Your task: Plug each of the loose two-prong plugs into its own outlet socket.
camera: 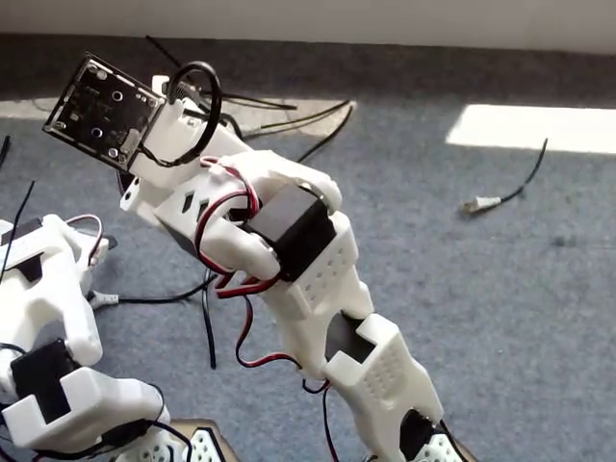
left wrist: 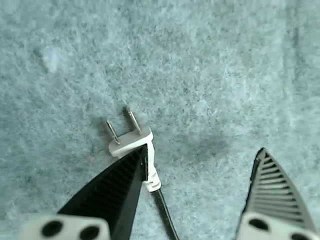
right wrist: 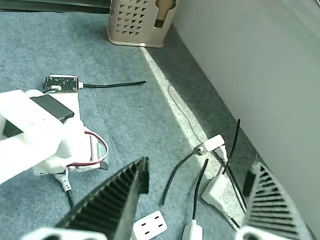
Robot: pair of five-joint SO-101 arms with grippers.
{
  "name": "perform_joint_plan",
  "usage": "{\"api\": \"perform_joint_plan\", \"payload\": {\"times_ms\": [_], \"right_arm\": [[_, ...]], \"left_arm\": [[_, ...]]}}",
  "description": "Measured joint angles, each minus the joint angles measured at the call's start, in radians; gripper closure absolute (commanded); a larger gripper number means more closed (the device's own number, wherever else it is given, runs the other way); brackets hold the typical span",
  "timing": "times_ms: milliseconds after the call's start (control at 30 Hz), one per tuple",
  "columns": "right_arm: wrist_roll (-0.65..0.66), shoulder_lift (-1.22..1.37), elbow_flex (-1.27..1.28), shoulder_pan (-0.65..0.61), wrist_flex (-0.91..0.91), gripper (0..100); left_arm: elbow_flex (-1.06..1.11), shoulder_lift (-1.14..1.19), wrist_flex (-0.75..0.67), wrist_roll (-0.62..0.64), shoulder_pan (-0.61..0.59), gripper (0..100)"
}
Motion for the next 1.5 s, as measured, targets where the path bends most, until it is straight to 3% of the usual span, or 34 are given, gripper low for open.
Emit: {"api": "perform_joint_plan", "payload": {"times_ms": [667, 933, 1500], "right_arm": [[0.000, 0.000, 0.000, 0.000, 0.000, 69.8], [0.000, 0.000, 0.000, 0.000, 0.000, 69.8], [0.000, 0.000, 0.000, 0.000, 0.000, 69.8]], "left_arm": [[0.031, -0.005, 0.066, -0.172, -0.126, 67], [0.066, -0.006, 0.069, -0.316, -0.126, 86], [0.157, -0.006, 0.078, -0.595, -0.140, 86]]}}
